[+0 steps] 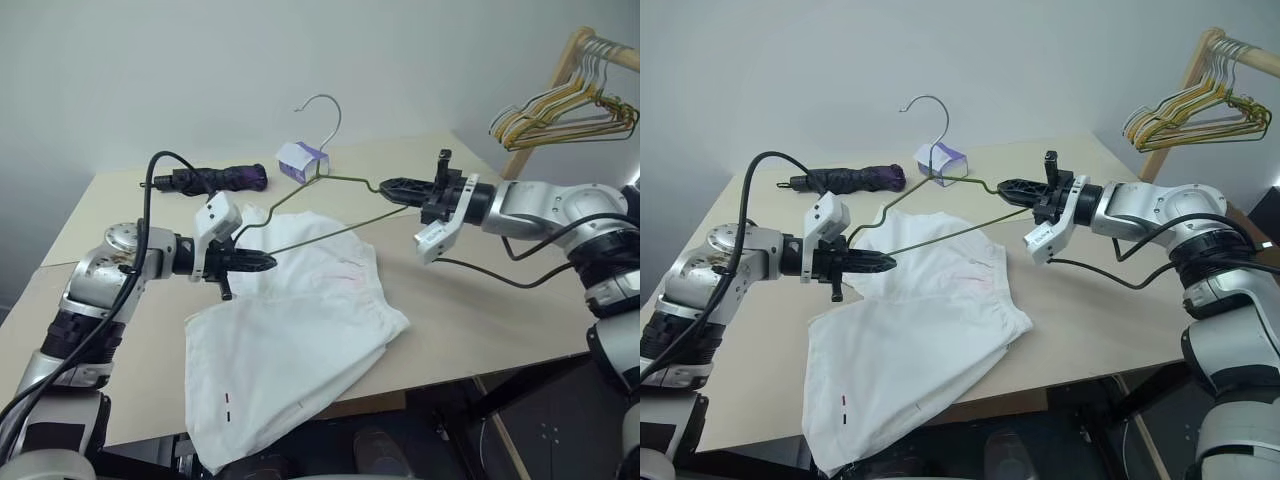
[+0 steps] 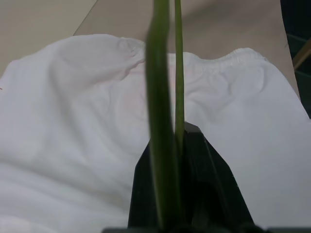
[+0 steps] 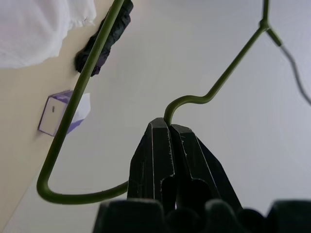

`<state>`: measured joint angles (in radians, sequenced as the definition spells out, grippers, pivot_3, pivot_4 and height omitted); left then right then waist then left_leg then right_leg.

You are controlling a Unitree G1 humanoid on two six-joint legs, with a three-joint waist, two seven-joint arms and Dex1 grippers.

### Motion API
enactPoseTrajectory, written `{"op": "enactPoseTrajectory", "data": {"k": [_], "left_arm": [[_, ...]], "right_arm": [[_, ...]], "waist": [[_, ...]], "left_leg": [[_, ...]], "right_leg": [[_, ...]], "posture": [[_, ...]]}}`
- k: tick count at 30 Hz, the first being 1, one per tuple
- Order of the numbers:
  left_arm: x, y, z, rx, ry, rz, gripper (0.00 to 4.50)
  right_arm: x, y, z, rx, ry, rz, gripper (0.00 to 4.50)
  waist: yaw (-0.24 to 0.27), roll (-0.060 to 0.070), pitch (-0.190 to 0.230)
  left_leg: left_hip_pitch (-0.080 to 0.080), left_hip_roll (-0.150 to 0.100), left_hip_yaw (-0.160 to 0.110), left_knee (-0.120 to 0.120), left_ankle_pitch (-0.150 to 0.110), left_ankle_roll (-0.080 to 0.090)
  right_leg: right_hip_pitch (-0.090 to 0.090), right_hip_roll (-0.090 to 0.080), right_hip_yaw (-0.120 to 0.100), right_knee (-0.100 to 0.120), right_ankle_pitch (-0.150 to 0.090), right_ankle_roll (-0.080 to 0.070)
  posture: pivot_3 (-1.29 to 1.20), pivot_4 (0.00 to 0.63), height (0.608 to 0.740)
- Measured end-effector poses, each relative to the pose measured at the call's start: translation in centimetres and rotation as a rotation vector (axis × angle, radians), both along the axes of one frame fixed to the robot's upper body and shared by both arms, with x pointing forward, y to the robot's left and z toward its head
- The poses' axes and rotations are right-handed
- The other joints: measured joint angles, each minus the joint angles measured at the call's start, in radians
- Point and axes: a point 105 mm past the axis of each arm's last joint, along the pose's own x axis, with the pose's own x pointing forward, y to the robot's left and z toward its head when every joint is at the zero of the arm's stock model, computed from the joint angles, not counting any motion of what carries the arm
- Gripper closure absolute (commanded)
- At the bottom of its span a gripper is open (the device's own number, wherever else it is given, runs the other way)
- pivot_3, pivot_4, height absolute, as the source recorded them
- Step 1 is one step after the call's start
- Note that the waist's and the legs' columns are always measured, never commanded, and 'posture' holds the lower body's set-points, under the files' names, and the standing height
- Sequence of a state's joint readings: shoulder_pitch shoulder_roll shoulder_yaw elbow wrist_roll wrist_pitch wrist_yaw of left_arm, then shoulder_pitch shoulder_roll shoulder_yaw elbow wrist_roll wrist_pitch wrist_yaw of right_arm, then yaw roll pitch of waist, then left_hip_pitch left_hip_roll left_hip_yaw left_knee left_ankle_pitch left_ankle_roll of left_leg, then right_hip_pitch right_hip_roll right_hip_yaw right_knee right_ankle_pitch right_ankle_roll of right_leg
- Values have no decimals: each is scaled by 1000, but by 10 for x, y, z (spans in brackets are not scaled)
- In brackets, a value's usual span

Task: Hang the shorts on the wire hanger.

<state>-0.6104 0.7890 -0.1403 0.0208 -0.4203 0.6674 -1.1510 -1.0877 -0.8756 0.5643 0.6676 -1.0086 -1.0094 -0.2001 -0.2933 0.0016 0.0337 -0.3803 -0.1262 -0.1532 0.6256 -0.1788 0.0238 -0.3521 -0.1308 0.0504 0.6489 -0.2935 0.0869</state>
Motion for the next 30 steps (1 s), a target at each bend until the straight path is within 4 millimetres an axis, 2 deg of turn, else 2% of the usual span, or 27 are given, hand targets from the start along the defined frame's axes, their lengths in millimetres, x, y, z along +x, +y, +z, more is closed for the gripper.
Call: {"op": "enactPoseTrajectory", "data": {"k": [2, 4, 7, 8, 13, 15, 16, 19, 22, 27, 30], "left_arm": [[1, 0, 0, 2, -10, -1, 4462], [1, -1, 0, 2, -11, 1, 4500], [4, 2, -1, 21, -29, 31, 4500], [4, 5, -2, 36, -38, 42, 4500], [-1, 26, -20, 149, -72, 88, 4500], [-4, 27, -20, 177, -108, 68, 4500], [-6, 27, -19, 196, -143, 51, 4500], [-10, 22, -14, 211, -215, 0, 4500], [-15, 18, -9, 211, -261, -40, 4500], [-20, 15, -5, 211, -290, -71, 4500], [-21, 13, -3, 217, -313, -94, 4500]], "right_arm": [[-1, -1, -2, -4, 14, -2, 4500], [-3, -2, -2, -4, 43, -2, 3962], [-16, 4, -6, 25, 135, 61, 3128], [-21, 6, -9, 27, 168, 81, 2658], [-30, -1, -14, 59, 311, 69, 1050], [-31, -2, -16, 131, 428, 22, 348], [-30, 0, -16, 190, 542, -13, 35], [-34, 2, -17, 227, 884, -66, 35], [-30, -2, -20, 181, 1100, -165, 35], [-20, 8, -25, 139, 1297, -313, 35], [-19, 8, -29, 96, 1349, -375, 35]], "waist": [[-1, 0, 0], [-1, 0, 0], [-3, 0, 0], [-6, 0, 0], [-19, 0, 0], [-19, 0, 0], [-19, -1, 0], [-10, -1, 0], [10, 0, 0], [57, 0, 0], [81, 0, 0]], "left_leg": [[0, 0, 0, 0, 0, 0], [0, 0, 0, 0, 0, 0], [0, 0, 0, 0, 0, 0], [-1, 0, 0, 0, 0, 0], [-1, 1, 0, 0, 0, 0], [-1, 1, -1, 1, 0, 0], [-2, 2, -1, 1, 0, 0], [-2, 2, -1, 2, 0, 0], [-1, 3, -1, 2, 0, 0], [-4, 2, -2, 1, 0, 0], [-7, 1, -2, 1, -1, 0]], "right_leg": [[0, 0, 0, 0, 0, 0], [1, 0, 0, 0, 0, 0], [2, 0, 0, 0, 0, 0], [3, 0, 0, 0, 0, 0], [3, 0, 0, 0, 0, -1], [4, 0, -1, 0, 0, 0], [4, 0, -1, 0, 0, 0], [5, 0, -2, 0, 0, 0], [1, 0, -2, 0, 0, 2], [-3, 0, -3, 0, 0, 1], [-5, -1, -3, 0, 2, -2]], "posture": [[-247, 0, 740], [-247, 0, 740], [-243, 0, 740], [-237, 0, 740], [-193, 0, 740], [-177, 0, 740], [-174, 0, 740], [-162, 0, 740], [-159, 0, 740], [-163, 0, 740], [-167, 0, 740]]}}
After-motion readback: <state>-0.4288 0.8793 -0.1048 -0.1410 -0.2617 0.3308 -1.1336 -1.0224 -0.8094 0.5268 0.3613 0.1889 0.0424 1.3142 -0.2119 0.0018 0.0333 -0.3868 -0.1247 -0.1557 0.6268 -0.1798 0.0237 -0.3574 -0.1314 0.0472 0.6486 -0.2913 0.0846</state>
